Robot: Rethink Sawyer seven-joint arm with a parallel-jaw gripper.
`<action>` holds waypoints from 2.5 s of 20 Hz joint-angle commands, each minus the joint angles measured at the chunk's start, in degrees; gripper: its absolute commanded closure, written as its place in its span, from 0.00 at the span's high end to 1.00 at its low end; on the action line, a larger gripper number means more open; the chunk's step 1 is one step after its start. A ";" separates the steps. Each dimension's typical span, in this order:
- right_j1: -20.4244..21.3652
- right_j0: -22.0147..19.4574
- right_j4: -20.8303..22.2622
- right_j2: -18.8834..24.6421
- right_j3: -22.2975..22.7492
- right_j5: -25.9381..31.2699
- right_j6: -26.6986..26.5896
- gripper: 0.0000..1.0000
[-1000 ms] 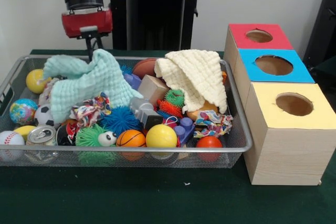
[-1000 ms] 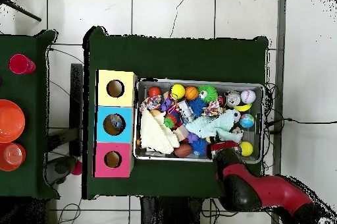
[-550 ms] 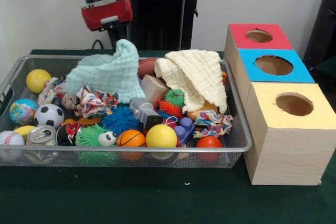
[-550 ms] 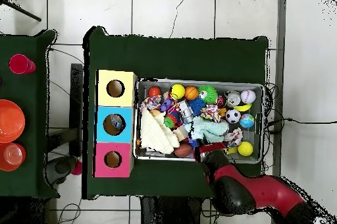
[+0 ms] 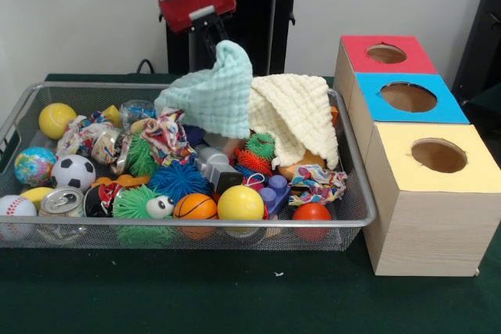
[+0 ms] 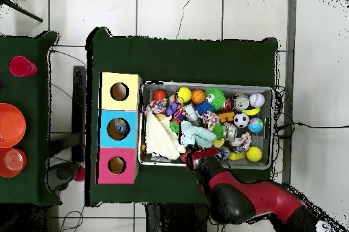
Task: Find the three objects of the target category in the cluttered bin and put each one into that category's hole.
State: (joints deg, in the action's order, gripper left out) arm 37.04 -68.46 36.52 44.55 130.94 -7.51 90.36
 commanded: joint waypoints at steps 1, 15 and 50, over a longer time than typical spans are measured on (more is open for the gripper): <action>2.89 1.12 -3.84 4.94 1.07 6.87 6.96 0.00; 8.82 2.04 -8.20 3.99 5.29 5.21 10.02 0.00; 28.05 26.29 -28.86 -12.86 4.04 6.98 9.89 1.00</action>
State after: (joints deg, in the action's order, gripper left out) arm 63.15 -42.89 11.75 38.10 141.13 -6.60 90.36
